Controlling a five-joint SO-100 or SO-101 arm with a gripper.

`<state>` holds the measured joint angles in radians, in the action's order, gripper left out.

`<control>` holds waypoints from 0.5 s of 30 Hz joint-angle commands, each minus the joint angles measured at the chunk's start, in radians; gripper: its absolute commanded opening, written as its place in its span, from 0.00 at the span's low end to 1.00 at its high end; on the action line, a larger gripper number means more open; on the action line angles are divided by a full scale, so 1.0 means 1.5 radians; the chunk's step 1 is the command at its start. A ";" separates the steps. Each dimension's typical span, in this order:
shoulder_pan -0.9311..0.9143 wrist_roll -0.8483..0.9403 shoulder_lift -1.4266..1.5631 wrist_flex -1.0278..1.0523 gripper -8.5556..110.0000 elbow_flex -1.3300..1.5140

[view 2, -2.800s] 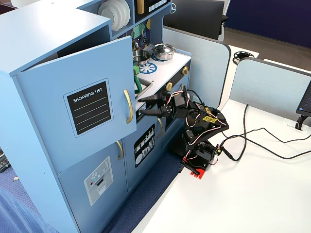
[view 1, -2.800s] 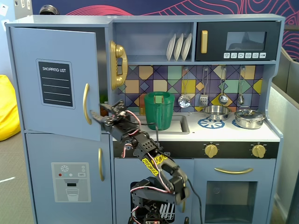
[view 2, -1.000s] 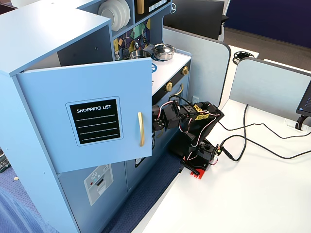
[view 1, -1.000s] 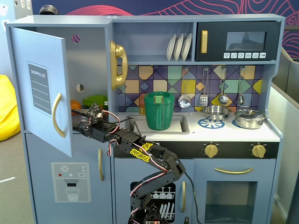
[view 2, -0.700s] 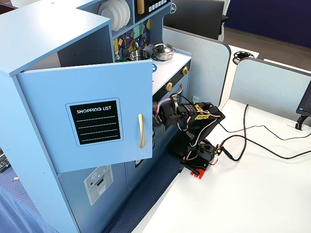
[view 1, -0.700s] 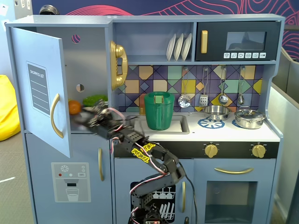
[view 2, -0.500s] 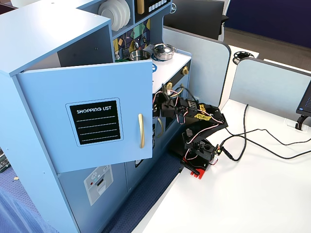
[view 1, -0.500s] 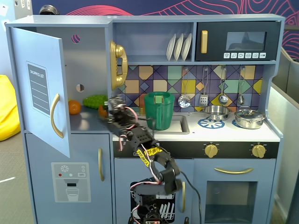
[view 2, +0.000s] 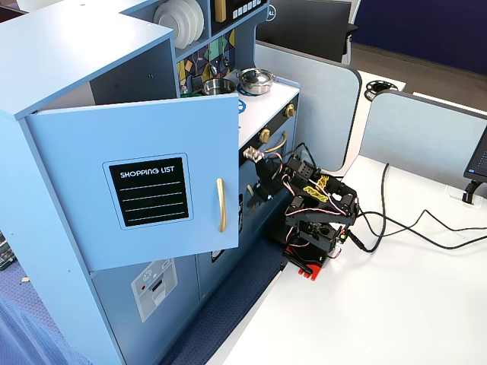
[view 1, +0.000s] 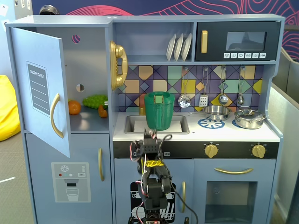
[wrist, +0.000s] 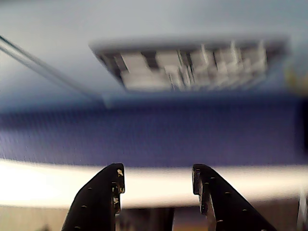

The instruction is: Open the left cabinet door

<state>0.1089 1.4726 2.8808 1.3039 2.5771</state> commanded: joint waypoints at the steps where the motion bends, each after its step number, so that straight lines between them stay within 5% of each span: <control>1: -0.024 -0.042 0.022 0.021 0.15 0.084; 15: -0.062 -0.046 0.156 0.035 0.14 0.279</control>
<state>0.0383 1.4082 3.1094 1.3039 2.9683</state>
